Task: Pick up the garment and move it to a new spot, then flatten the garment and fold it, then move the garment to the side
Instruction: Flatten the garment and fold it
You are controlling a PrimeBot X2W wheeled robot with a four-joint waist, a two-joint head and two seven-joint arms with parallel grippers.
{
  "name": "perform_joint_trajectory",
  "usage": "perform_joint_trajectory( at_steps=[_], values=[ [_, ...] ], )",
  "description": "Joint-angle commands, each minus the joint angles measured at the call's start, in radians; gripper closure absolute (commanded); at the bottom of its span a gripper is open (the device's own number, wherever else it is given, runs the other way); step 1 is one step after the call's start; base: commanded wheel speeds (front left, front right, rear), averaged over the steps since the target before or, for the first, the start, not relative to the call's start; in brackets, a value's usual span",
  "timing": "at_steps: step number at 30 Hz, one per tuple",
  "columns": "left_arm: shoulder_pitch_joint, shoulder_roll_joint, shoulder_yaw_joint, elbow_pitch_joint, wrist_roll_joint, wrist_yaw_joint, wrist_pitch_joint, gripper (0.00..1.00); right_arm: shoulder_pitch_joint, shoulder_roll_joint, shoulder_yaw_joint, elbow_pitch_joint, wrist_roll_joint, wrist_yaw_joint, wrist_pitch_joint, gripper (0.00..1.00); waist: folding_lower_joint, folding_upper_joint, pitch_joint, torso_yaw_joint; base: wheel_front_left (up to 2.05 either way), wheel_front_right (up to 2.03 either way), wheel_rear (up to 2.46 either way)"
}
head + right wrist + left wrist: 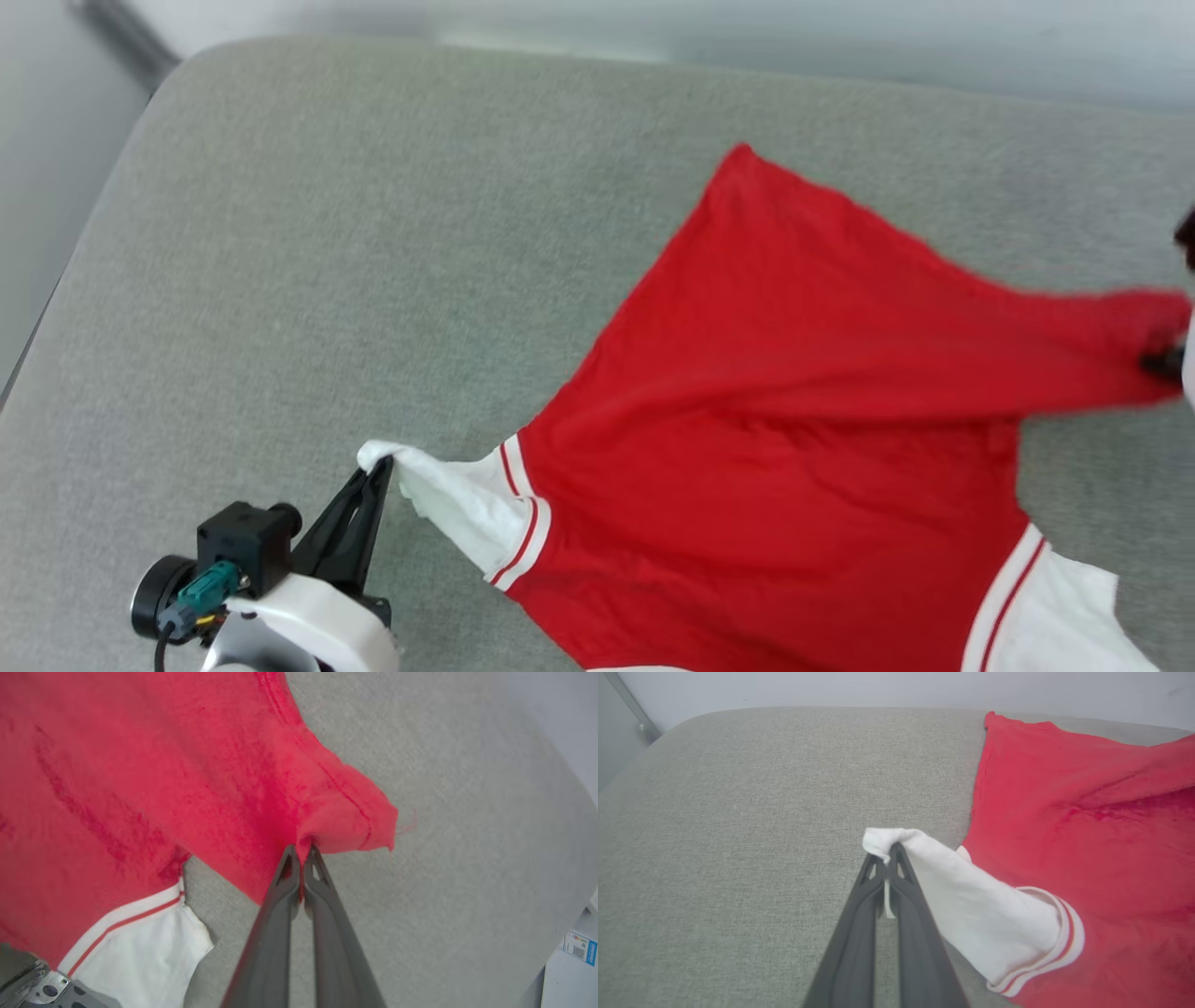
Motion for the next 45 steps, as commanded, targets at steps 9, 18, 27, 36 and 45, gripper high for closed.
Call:
perform_joint_trajectory(
  at_steps=[9,18,27,36,45],
  values=[
    [0.069,0.036,0.015,-0.024,-0.023,0.030,0.003,1.00,0.415,-0.133,-0.026,-0.078,0.103,-0.001,-0.127,1.00,0.0003,0.0000,-0.096,-0.075,0.00,0.00,0.00],
    [0.086,0.044,0.013,-0.028,-0.022,0.034,0.000,1.00,0.734,-0.039,-0.133,-0.018,0.114,-0.001,-0.247,0.84,0.0003,0.0000,-0.091,-0.084,0.00,0.00,0.00],
    [0.067,0.047,0.007,-0.030,-0.018,0.028,0.010,1.00,0.595,-0.054,-0.370,-0.117,0.056,-0.001,-0.267,0.00,0.0003,0.0000,-0.093,-0.077,0.00,0.00,0.00],
    [0.011,0.026,-0.008,-0.036,0.008,0.014,0.014,1.00,0.248,-0.037,-0.337,-0.232,-0.054,-0.001,-0.087,0.00,0.0003,0.0000,-0.036,-0.031,0.00,0.00,0.00],
    [-0.054,-0.009,-0.019,-0.035,0.033,-0.002,0.005,1.00,-0.119,0.146,-0.071,-0.041,-0.178,-0.001,0.145,0.00,0.0003,0.0000,0.072,0.014,0.00,0.00,0.00]
  ],
)
